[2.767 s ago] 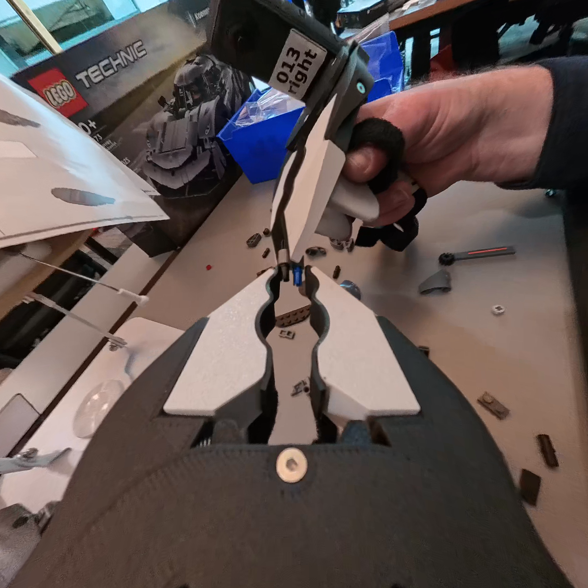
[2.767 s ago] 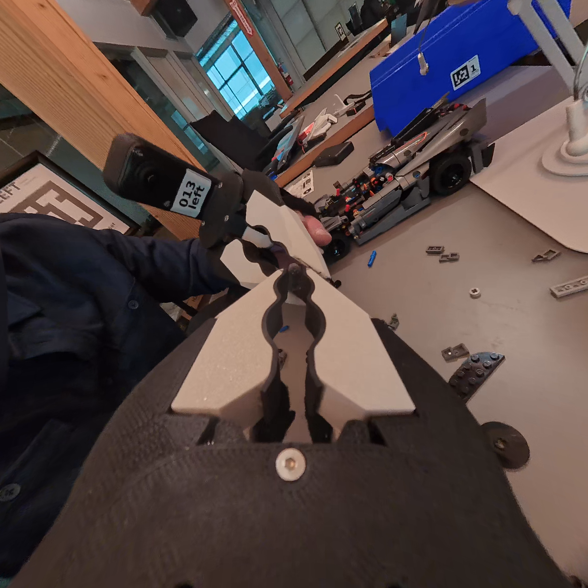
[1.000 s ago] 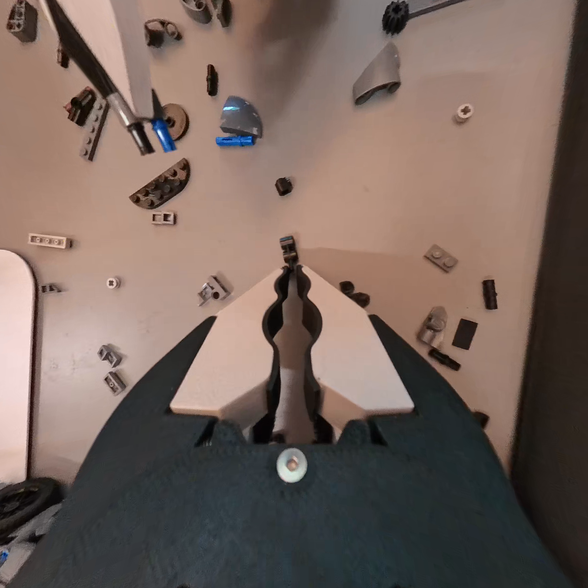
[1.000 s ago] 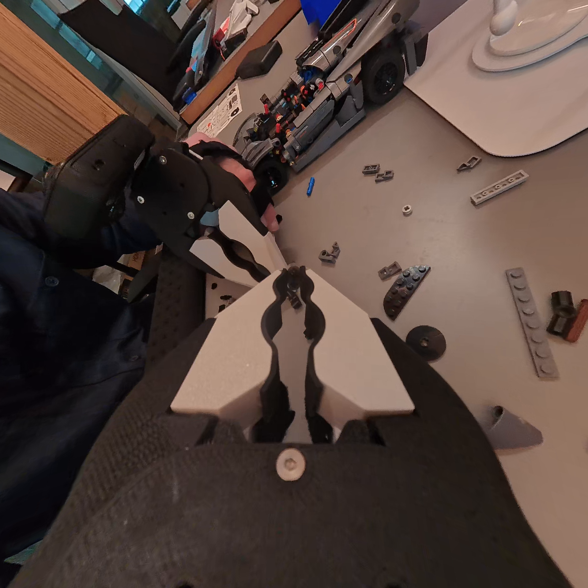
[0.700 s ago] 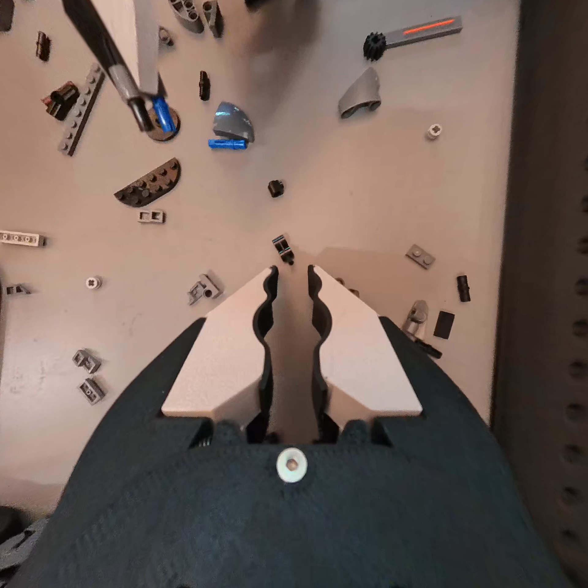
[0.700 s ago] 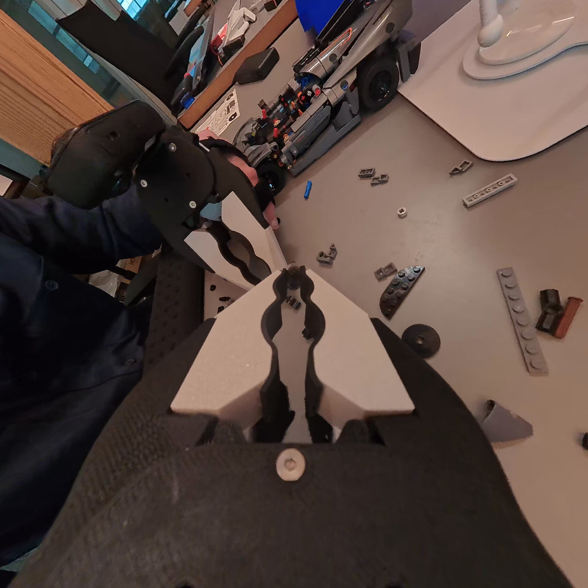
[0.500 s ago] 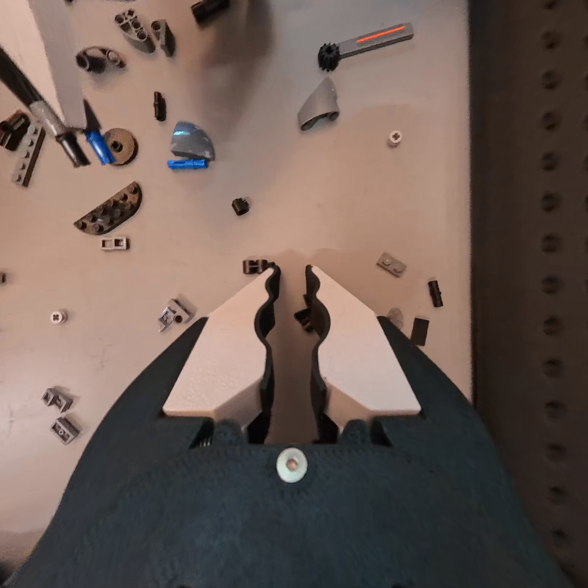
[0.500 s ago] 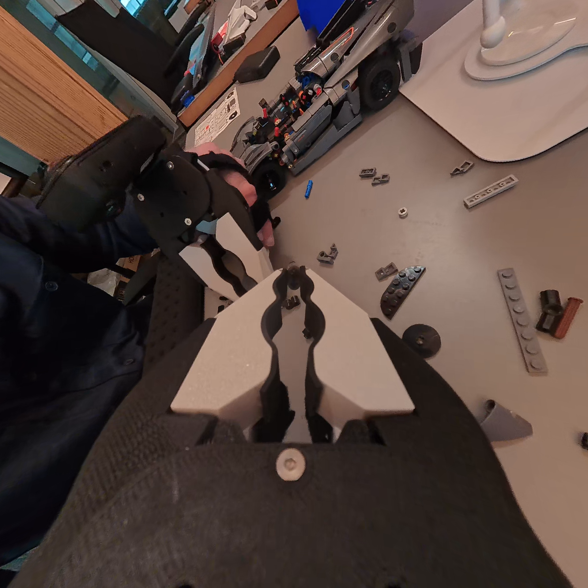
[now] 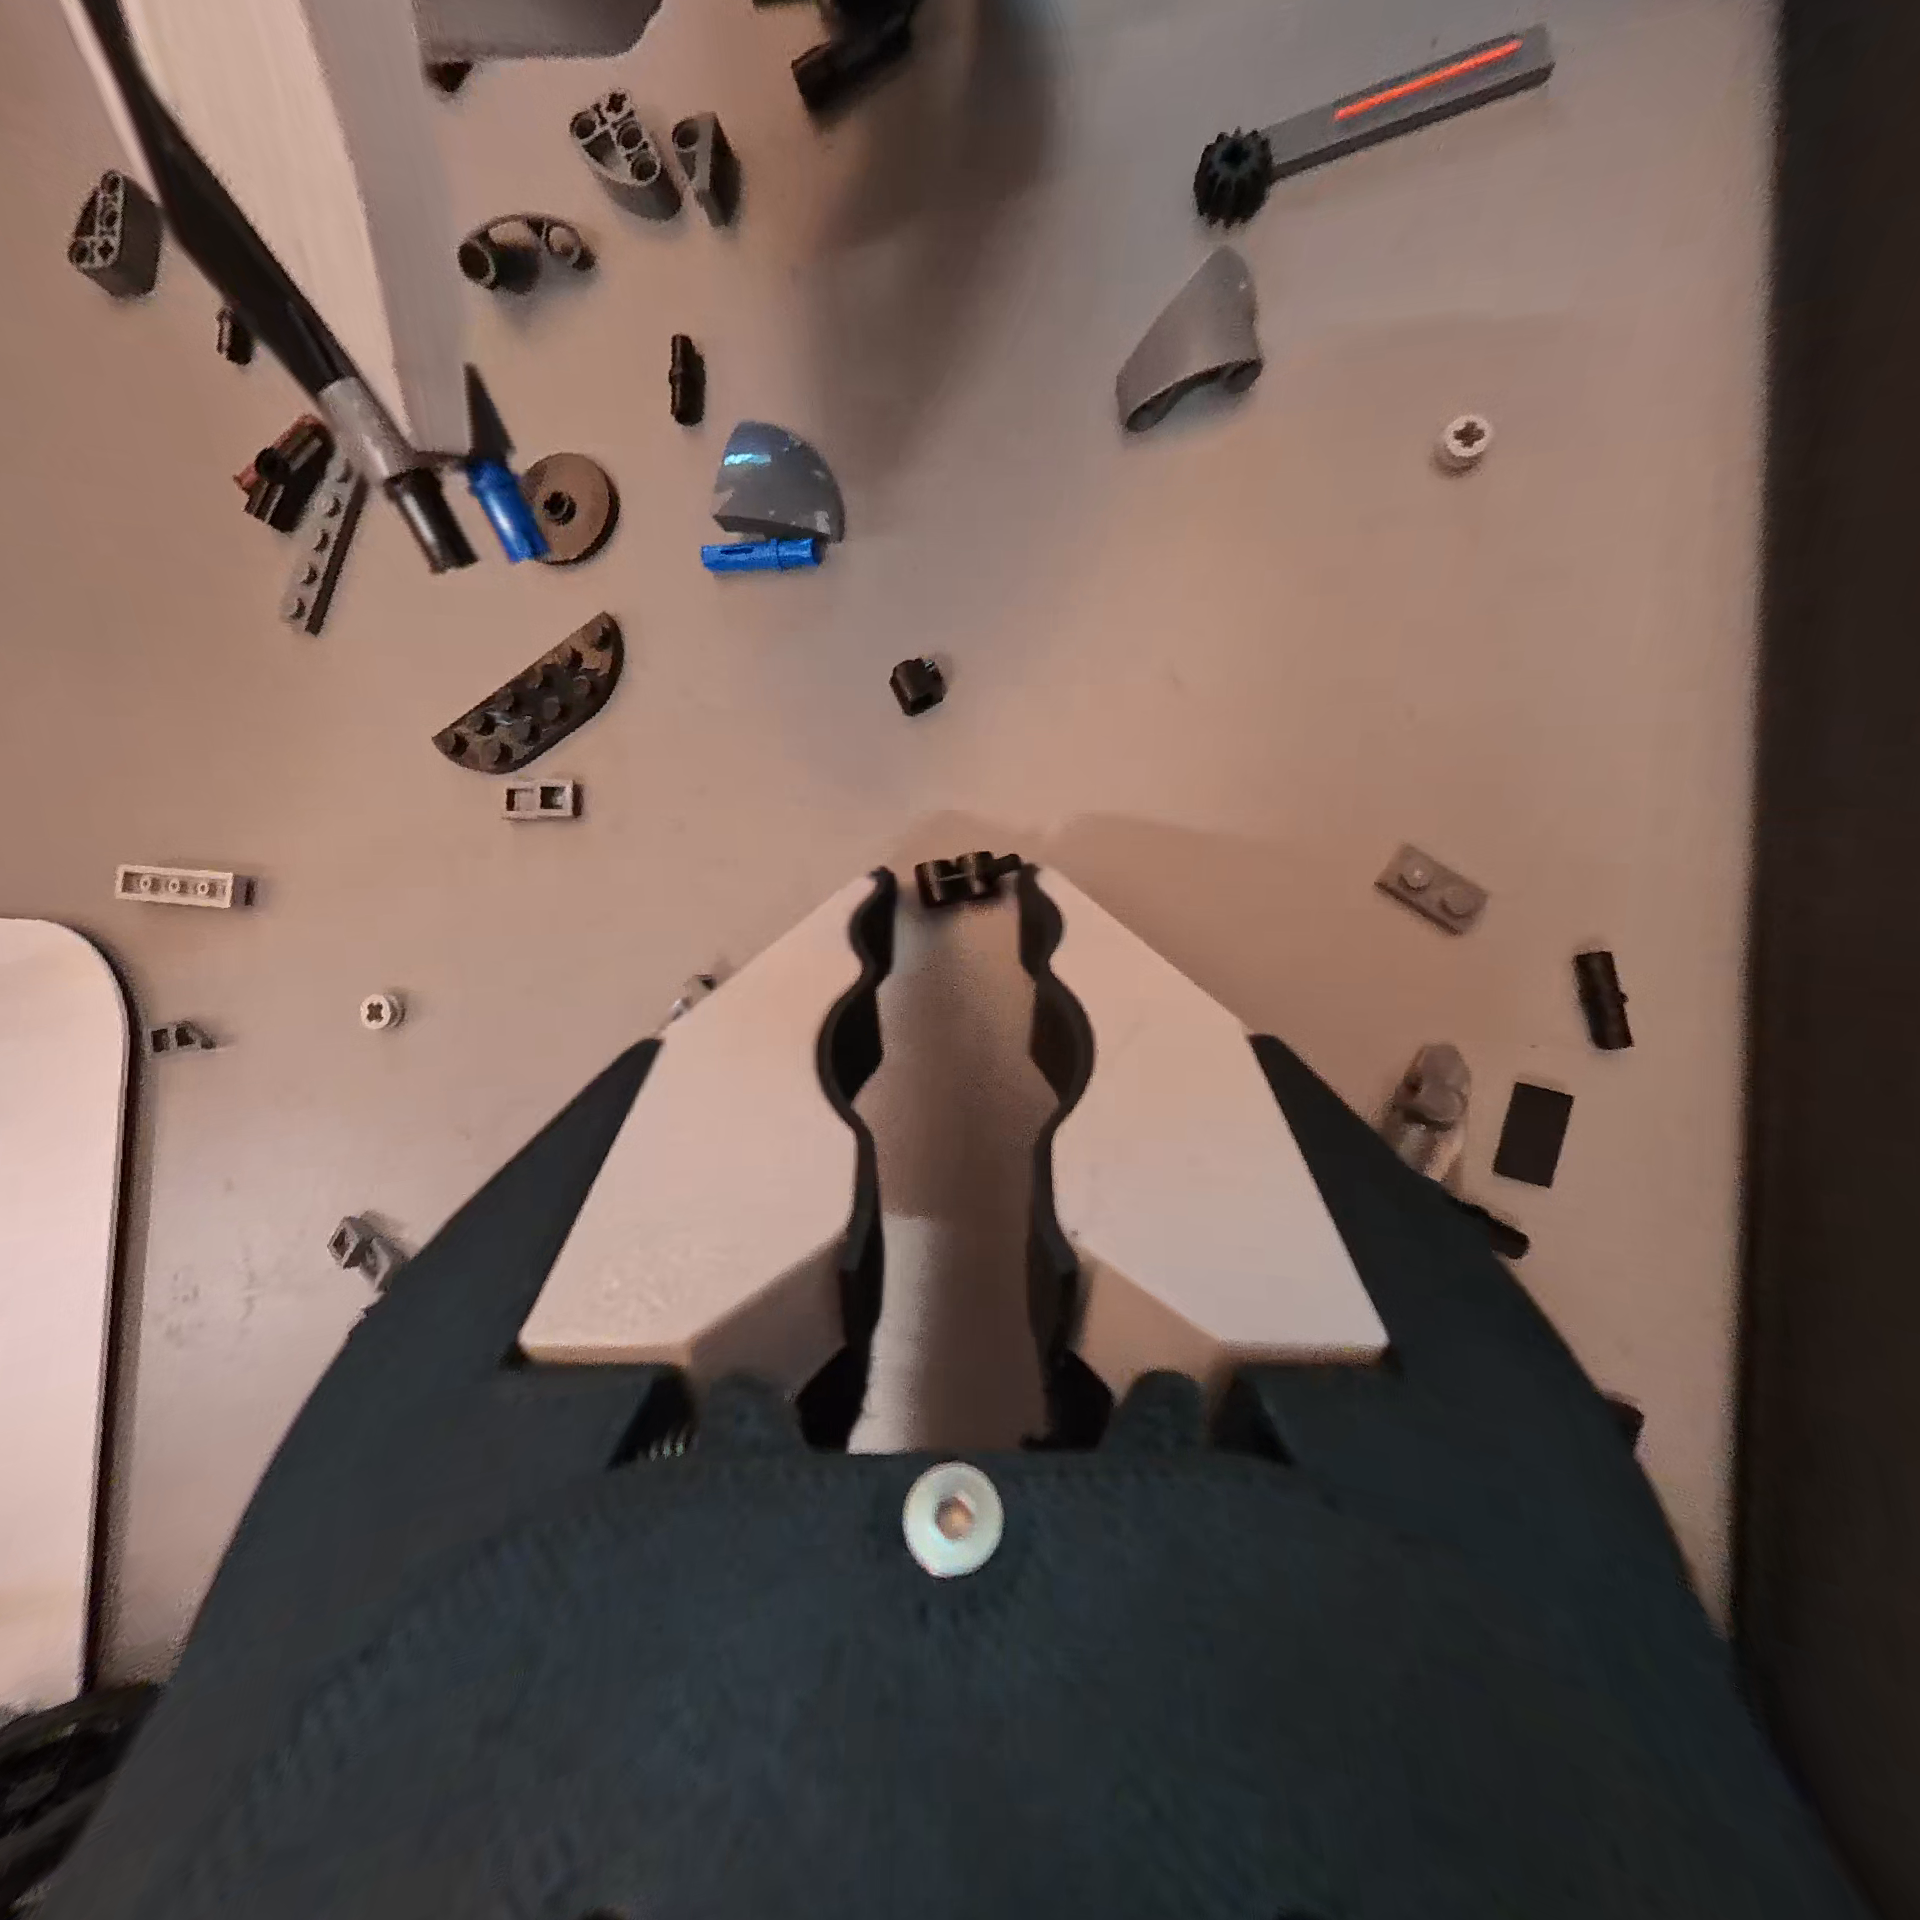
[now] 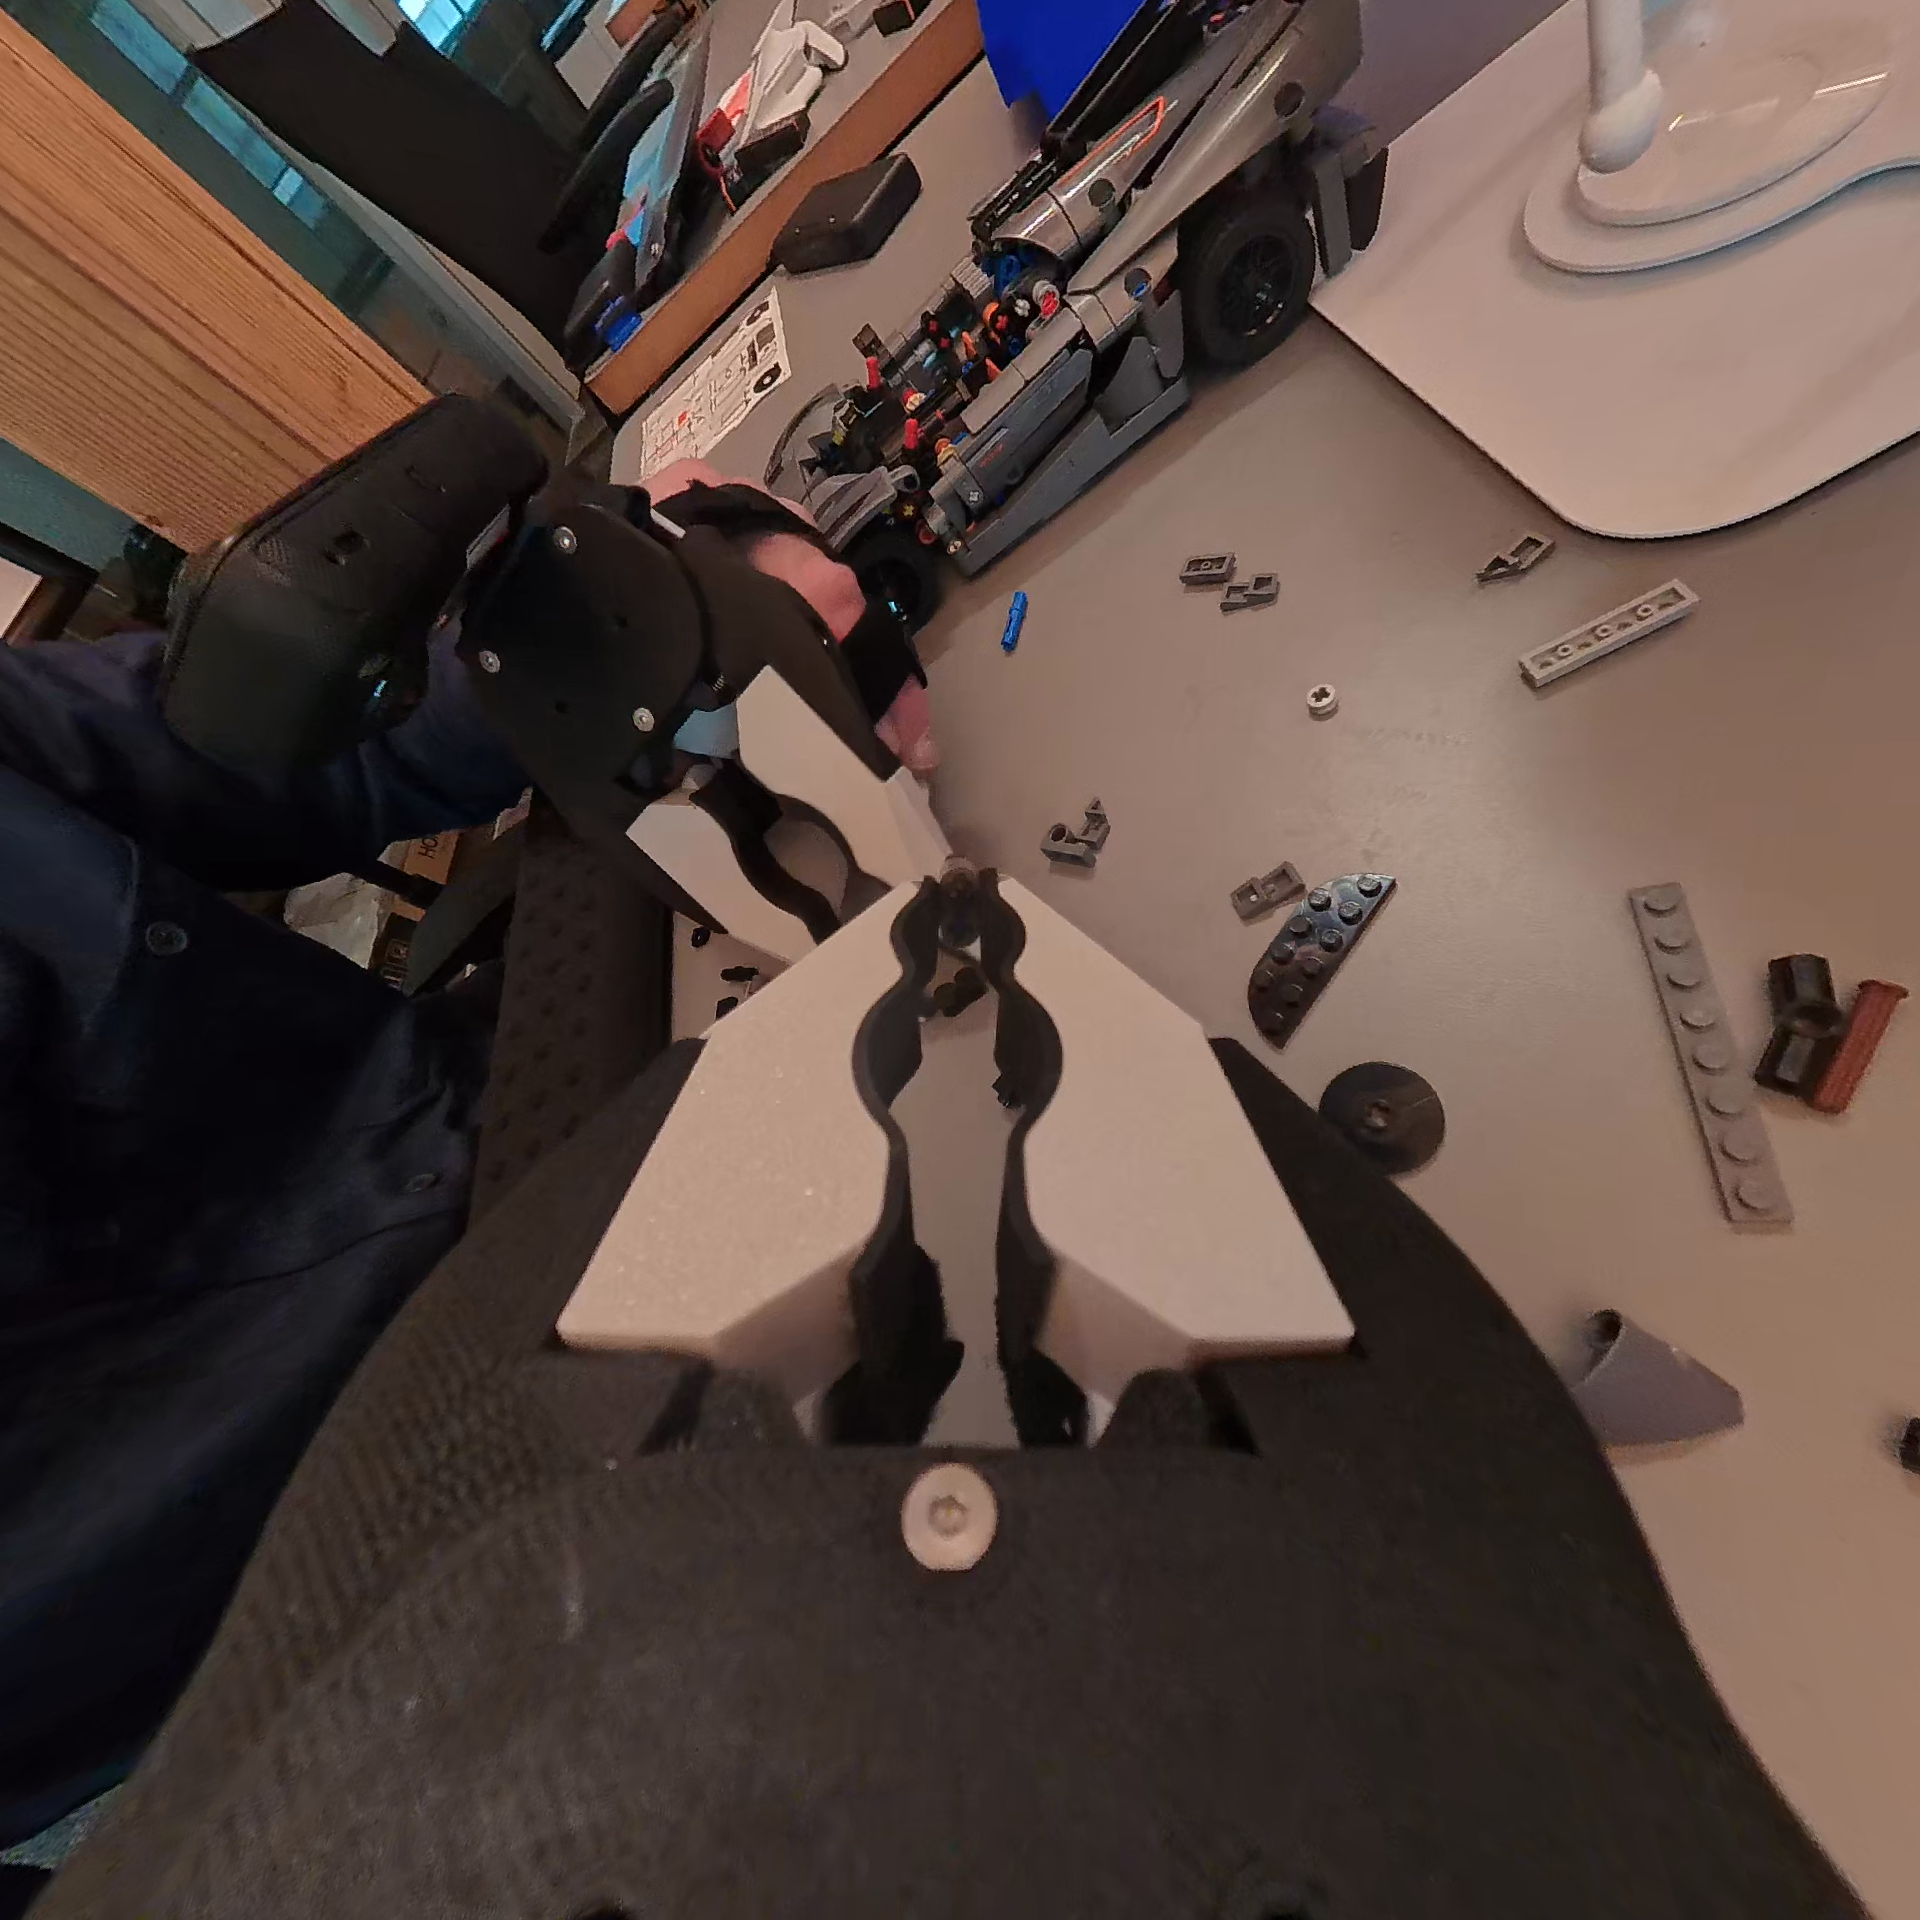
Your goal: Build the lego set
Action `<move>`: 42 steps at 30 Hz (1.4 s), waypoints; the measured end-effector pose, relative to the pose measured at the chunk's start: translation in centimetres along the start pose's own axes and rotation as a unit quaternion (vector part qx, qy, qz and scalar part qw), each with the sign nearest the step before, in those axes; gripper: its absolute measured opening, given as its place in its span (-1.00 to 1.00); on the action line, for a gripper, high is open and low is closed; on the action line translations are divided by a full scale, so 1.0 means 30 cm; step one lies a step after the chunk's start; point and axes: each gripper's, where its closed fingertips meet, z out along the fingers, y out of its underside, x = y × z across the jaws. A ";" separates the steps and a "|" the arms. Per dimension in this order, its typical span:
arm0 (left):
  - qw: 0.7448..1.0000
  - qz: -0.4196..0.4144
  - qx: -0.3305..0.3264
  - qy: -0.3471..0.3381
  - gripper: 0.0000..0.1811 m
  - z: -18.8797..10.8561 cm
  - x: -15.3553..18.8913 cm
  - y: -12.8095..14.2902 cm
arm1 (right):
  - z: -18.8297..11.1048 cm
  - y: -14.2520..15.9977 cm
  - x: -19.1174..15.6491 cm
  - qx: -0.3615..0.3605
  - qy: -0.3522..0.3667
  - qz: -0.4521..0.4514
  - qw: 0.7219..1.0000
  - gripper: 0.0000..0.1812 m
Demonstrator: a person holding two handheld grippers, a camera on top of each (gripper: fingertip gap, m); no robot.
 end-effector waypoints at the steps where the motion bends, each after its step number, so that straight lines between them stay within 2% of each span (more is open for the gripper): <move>1: 1.000 0.002 0.001 0.002 -0.82 0.003 0.005 -0.002 | 0.001 0.001 0.000 -0.001 0.000 0.000 1.000 -0.95; 5: 1.000 -0.001 0.003 -0.003 -0.85 0.009 0.005 -0.008 | 0.005 0.003 0.000 -0.003 -0.001 0.000 1.000 -0.95; 9: 0.998 0.024 0.002 -0.066 -0.85 -0.010 -0.055 -0.008 | 0.004 -0.010 -0.001 0.007 0.002 -0.006 1.000 -0.95; 12: 0.991 0.028 0.052 -0.122 -0.86 -0.078 -0.109 -0.062 | 0.002 -0.039 -0.014 0.029 0.006 -0.020 0.999 -0.95; 15: 0.976 0.047 0.096 -0.190 -0.86 -0.163 -0.154 -0.113 | 0.006 -0.084 -0.060 0.068 -0.020 -0.022 0.997 -0.95; 18: 0.957 0.080 0.110 -0.256 -0.86 -0.227 -0.186 -0.140 | 0.017 -0.112 -0.093 0.092 -0.037 -0.020 0.995 -0.95; 21: 0.945 0.098 0.128 -0.285 -0.86 -0.265 -0.188 -0.167 | 0.024 -0.126 -0.106 0.107 -0.044 -0.013 0.993 -0.95; 30: 0.930 0.121 0.134 -0.321 -0.86 -0.303 -0.195 -0.183 | 0.019 -0.138 -0.103 0.119 -0.035 -0.007 0.992 -0.95; 42: 0.907 0.169 0.100 -0.372 -0.86 -0.317 -0.205 -0.187 | 0.027 -0.151 -0.110 0.140 -0.055 0.024 0.988 -0.95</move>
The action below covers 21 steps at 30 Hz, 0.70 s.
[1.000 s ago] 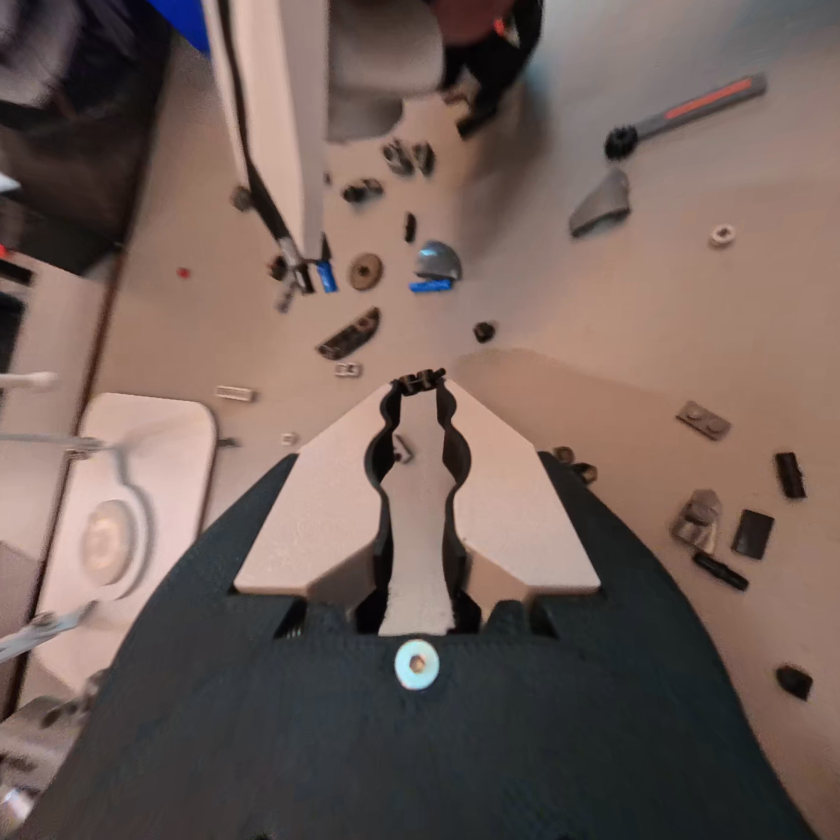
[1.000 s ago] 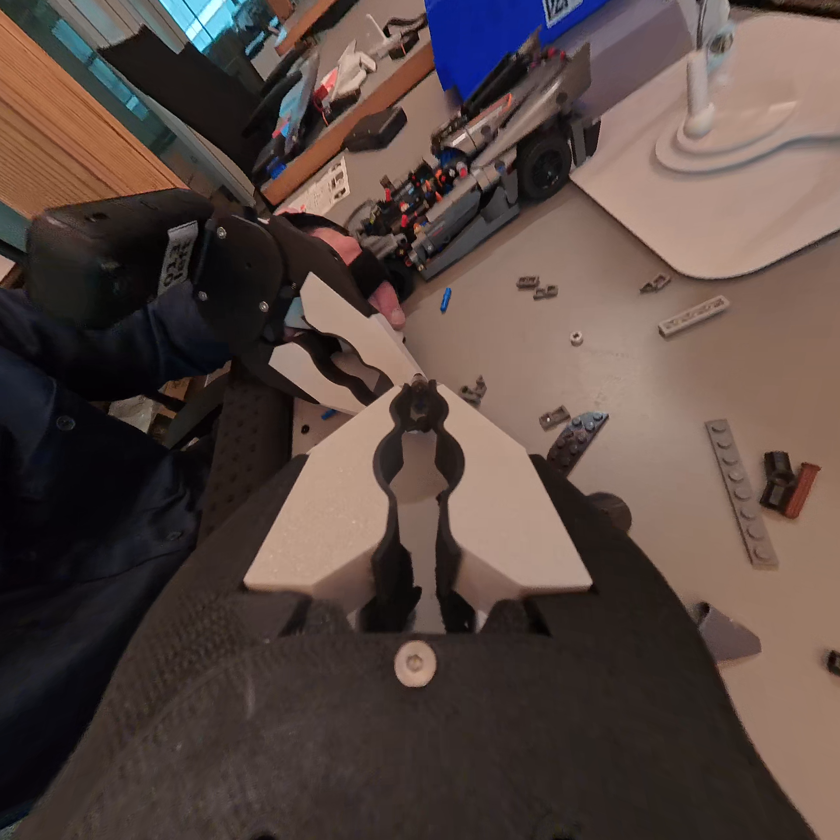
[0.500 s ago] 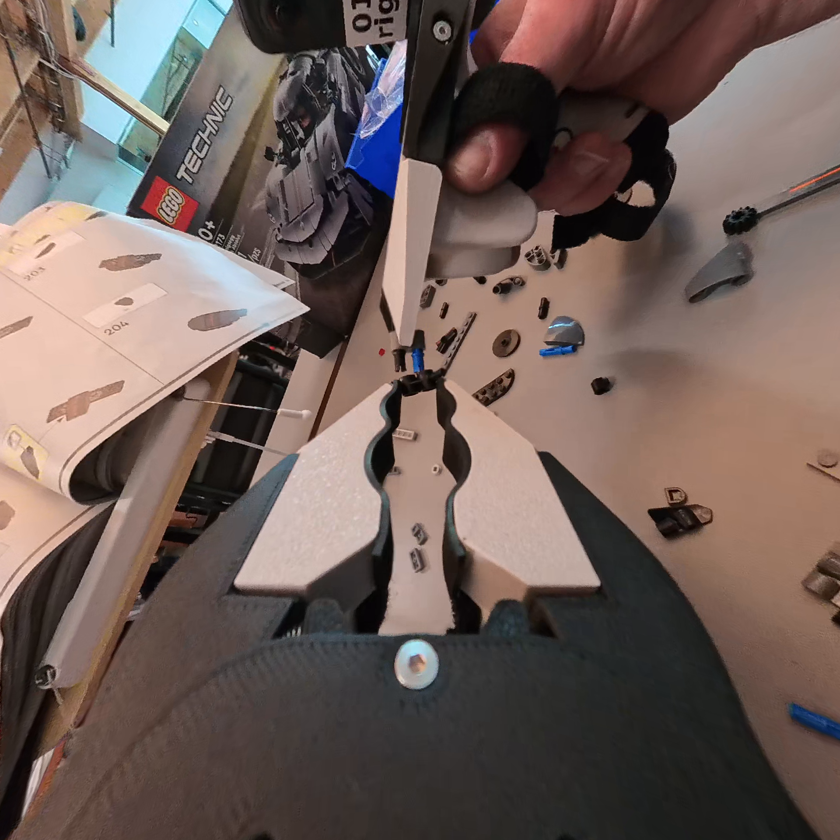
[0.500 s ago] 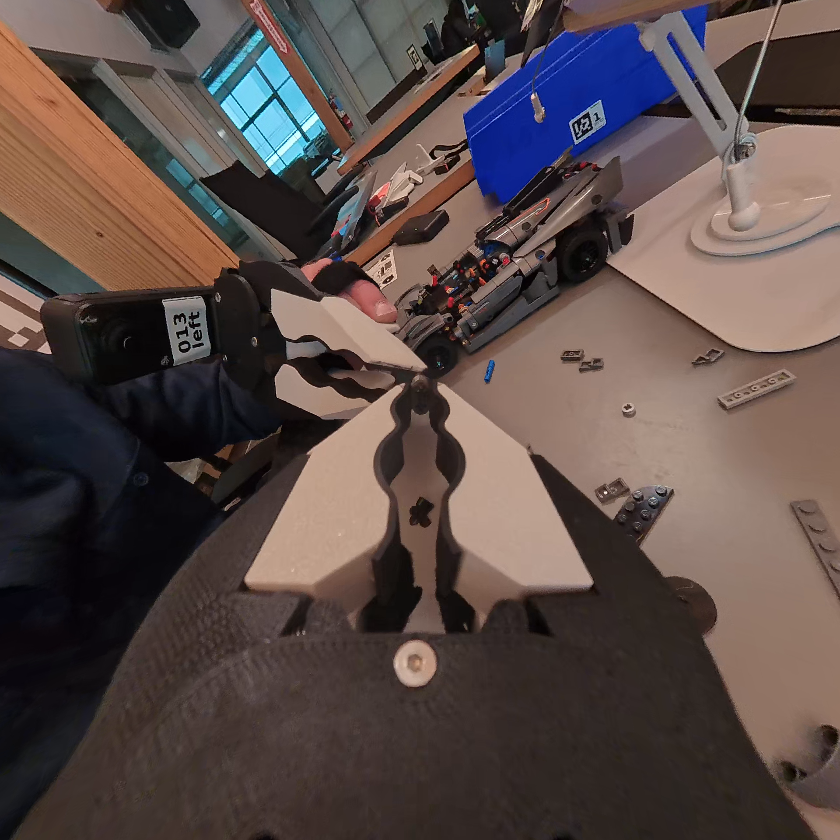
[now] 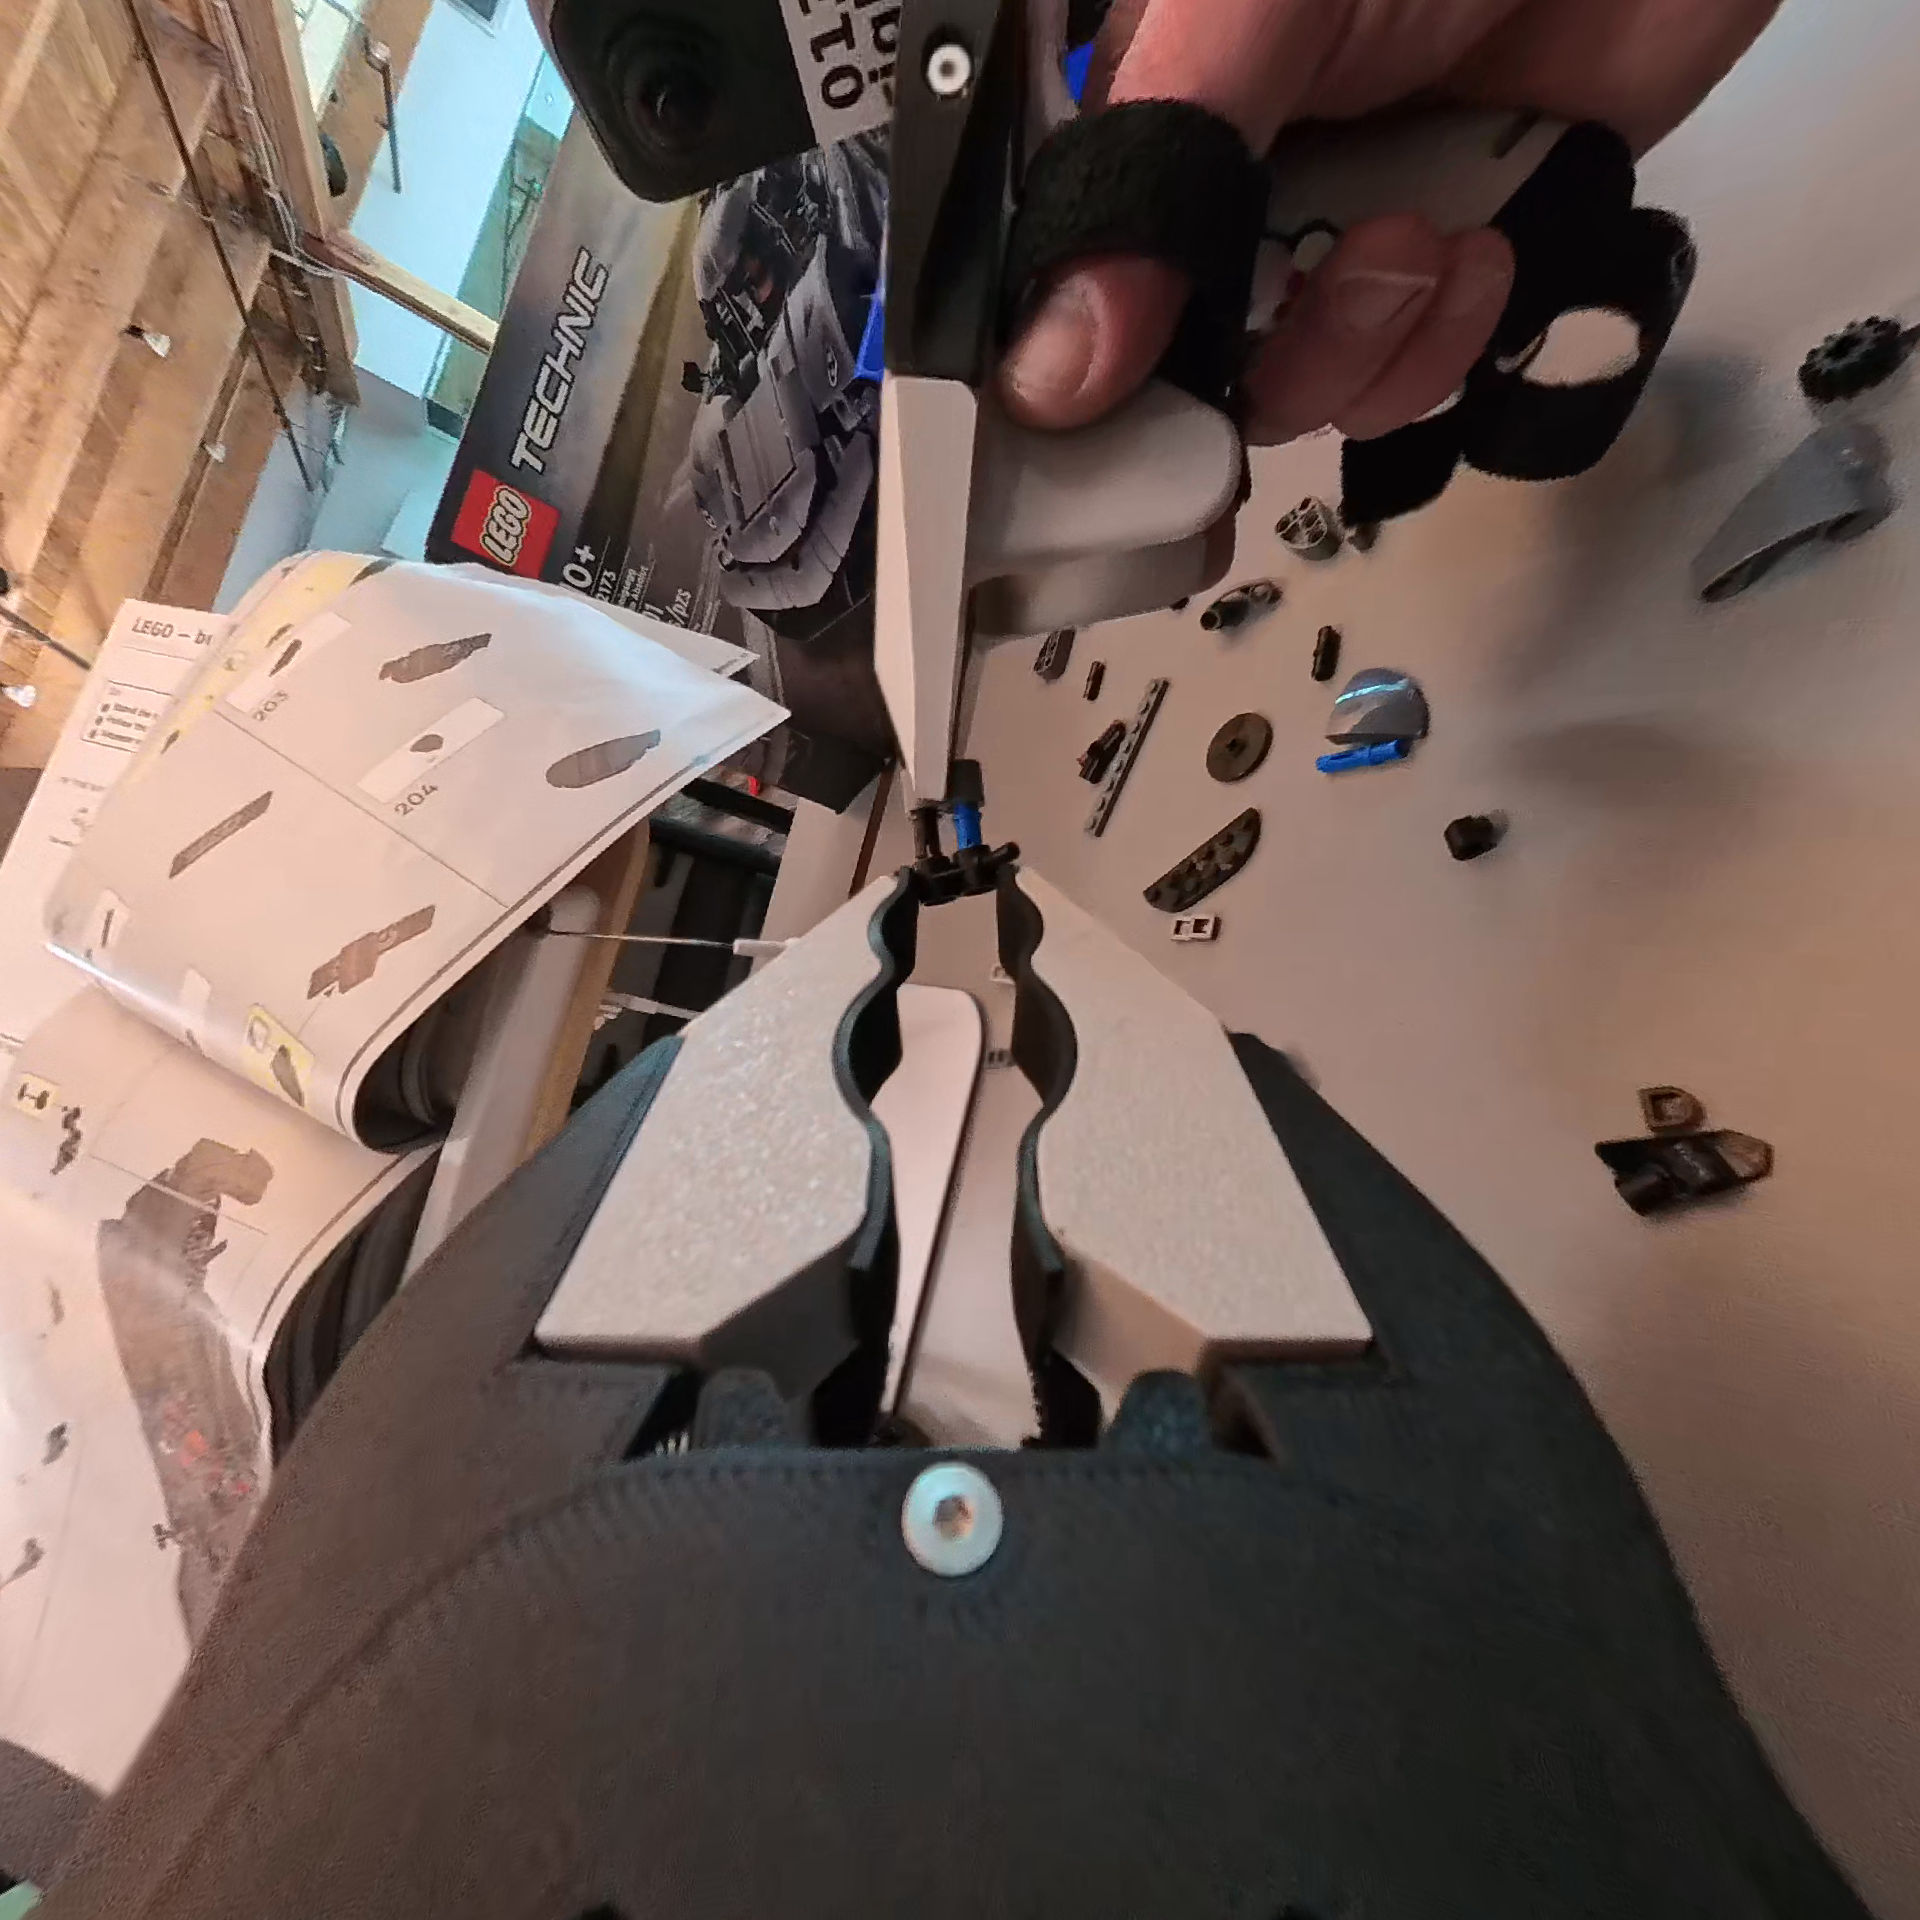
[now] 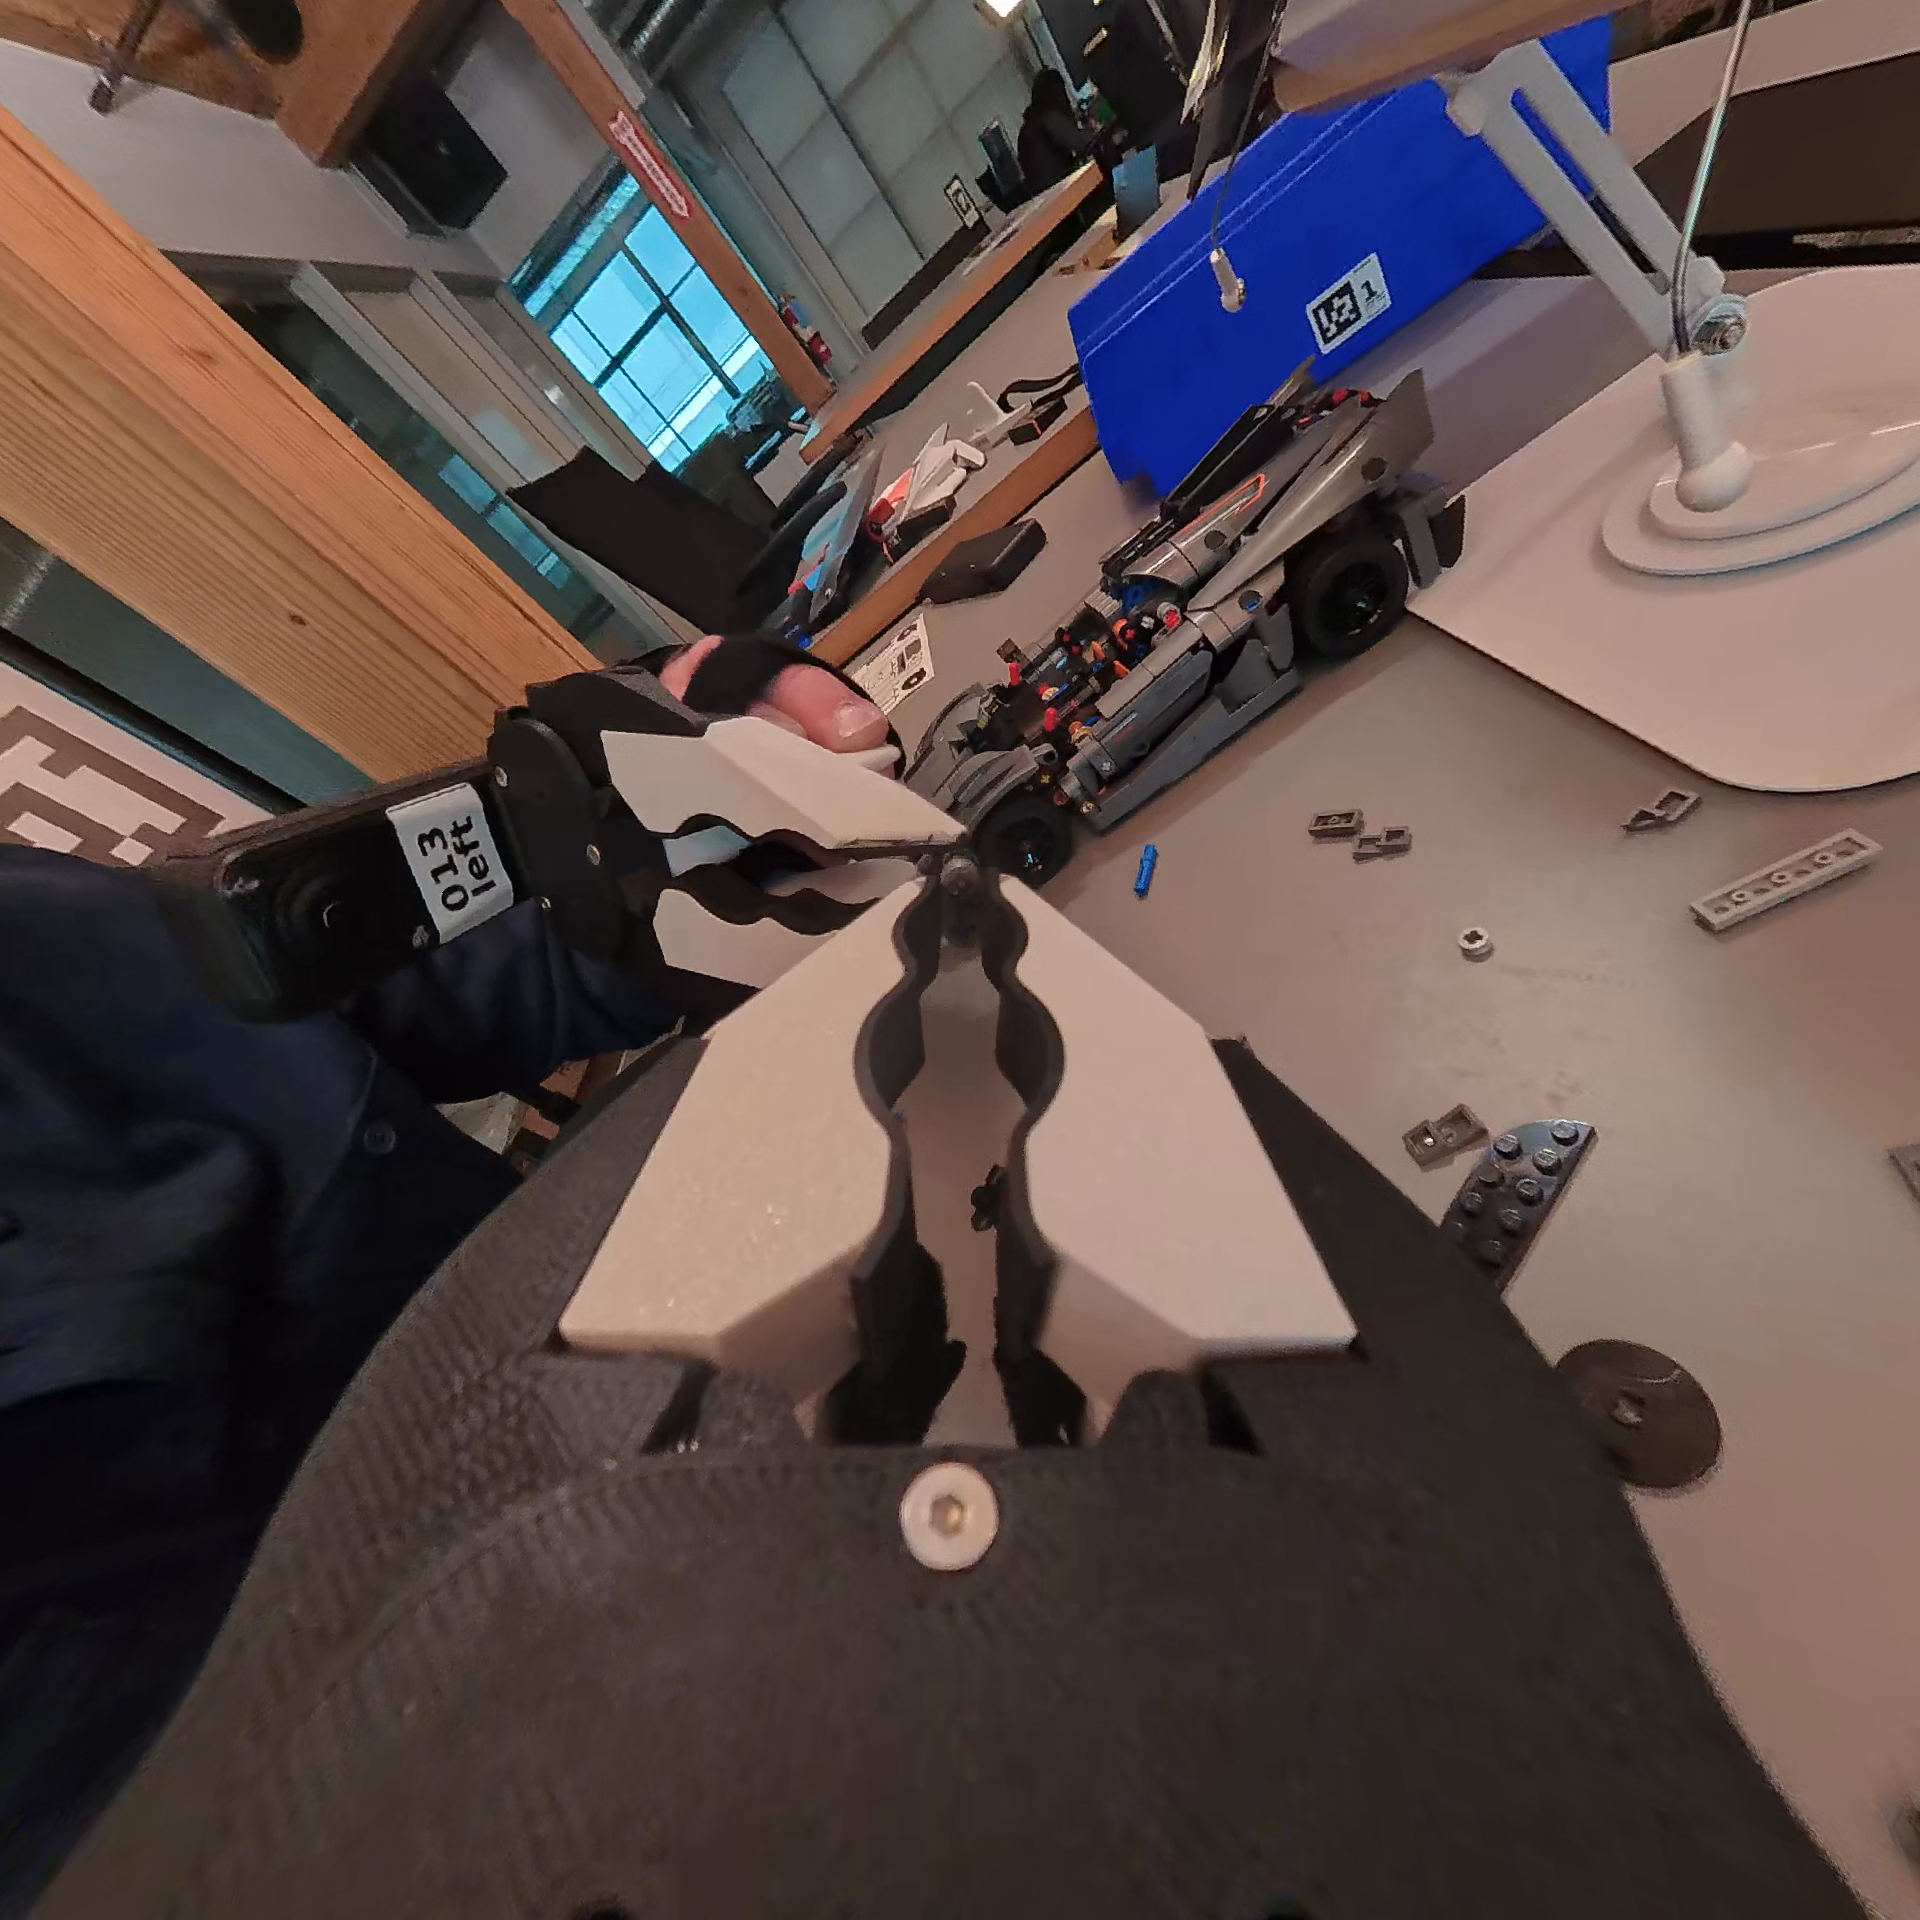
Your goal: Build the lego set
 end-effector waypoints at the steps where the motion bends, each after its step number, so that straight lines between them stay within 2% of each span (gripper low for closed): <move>1: 1.000 0.007 -0.001 -0.006 -0.86 0.000 -0.003 0.000 | 0.001 -0.002 0.000 0.003 0.000 0.001 1.000 -0.95; 10: 0.998 0.041 -0.024 -0.045 -0.87 -0.009 -0.028 0.002 | 0.010 -0.020 -0.008 0.026 0.011 -0.005 1.000 -0.95; 21: 0.992 0.096 -0.043 -0.062 -0.87 -0.016 -0.020 -0.002 | 0.016 -0.008 -0.017 0.014 0.008 -0.002 1.000 -0.95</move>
